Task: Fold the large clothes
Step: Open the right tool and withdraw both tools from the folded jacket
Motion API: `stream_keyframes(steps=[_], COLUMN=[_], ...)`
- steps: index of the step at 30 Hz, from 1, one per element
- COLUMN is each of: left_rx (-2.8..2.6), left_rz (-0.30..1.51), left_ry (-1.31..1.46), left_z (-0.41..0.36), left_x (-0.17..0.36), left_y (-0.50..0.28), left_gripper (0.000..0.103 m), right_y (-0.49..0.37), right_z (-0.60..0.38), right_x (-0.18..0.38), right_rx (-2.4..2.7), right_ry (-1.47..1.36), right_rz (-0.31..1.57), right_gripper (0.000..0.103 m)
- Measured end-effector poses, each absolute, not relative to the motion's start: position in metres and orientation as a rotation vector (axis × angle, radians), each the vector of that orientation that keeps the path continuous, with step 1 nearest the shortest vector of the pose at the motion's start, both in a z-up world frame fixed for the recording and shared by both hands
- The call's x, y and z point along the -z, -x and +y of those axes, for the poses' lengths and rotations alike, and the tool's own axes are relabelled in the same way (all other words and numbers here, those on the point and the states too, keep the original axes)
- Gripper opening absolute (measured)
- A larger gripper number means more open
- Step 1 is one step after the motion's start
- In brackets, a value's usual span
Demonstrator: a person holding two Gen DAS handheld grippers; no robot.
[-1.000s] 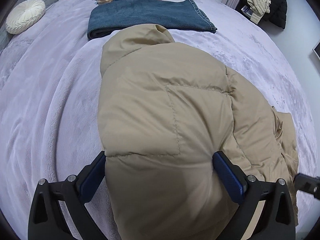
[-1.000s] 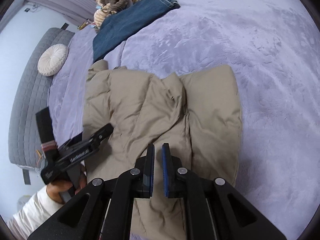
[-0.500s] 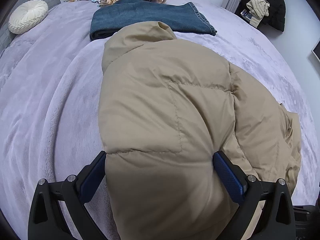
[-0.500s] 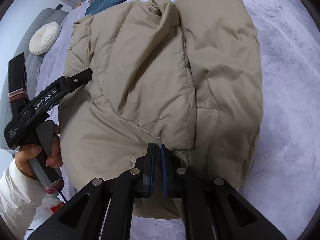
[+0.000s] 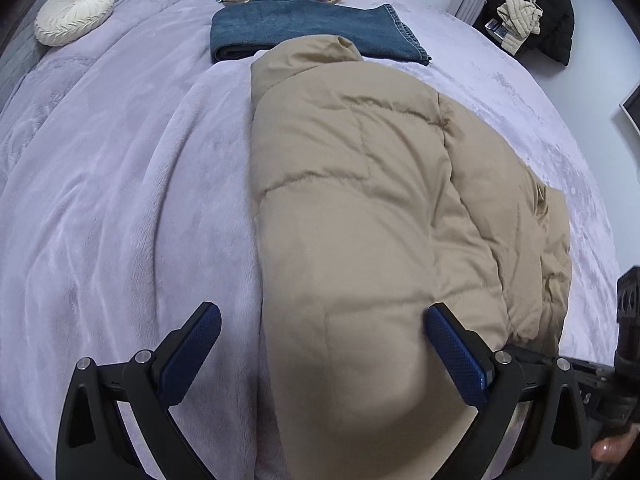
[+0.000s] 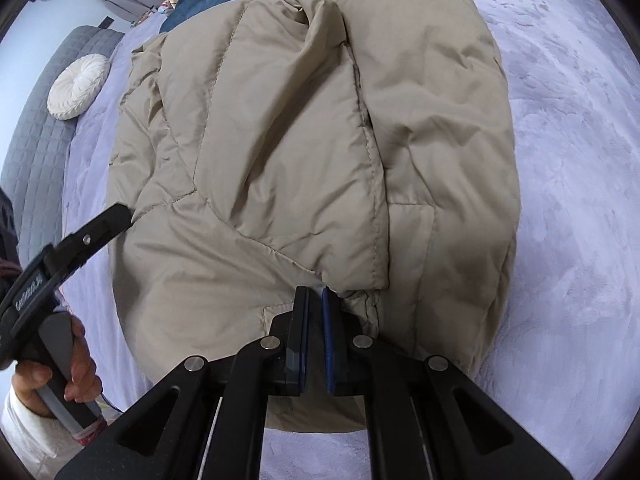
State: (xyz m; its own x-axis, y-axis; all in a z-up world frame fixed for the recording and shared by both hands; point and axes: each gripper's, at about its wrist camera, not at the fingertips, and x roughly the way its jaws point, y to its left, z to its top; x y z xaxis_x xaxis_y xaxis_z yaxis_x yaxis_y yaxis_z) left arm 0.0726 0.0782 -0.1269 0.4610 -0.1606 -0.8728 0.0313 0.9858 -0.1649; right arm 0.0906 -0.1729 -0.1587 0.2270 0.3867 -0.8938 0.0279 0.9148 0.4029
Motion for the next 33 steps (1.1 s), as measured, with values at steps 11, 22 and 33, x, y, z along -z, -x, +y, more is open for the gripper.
stream_keyframes(steps=[11, 22, 33], left_rx=[0.124, 0.100, 0.052], left_rz=[1.135, 1.135, 1.092], left_ry=[0.131, 0.098, 0.091], left_z=[0.084, 0.071, 0.035], left_x=[0.138, 0.113, 0.081], left_y=[-0.042, -0.014, 0.048], left_gripper=[0.103, 0.103, 0.103], right_y=[-0.068, -0.045, 0.000], right_z=[-0.168, -0.175, -0.206], right_x=[0.145, 0.120, 0.099], right_rx=[-0.214, -0.248, -0.298], right_ry=[-0.346, -0.327, -0.331], right_rz=[1.358, 1.379, 1.372], right_gripper=[0.008, 0.008, 0.008])
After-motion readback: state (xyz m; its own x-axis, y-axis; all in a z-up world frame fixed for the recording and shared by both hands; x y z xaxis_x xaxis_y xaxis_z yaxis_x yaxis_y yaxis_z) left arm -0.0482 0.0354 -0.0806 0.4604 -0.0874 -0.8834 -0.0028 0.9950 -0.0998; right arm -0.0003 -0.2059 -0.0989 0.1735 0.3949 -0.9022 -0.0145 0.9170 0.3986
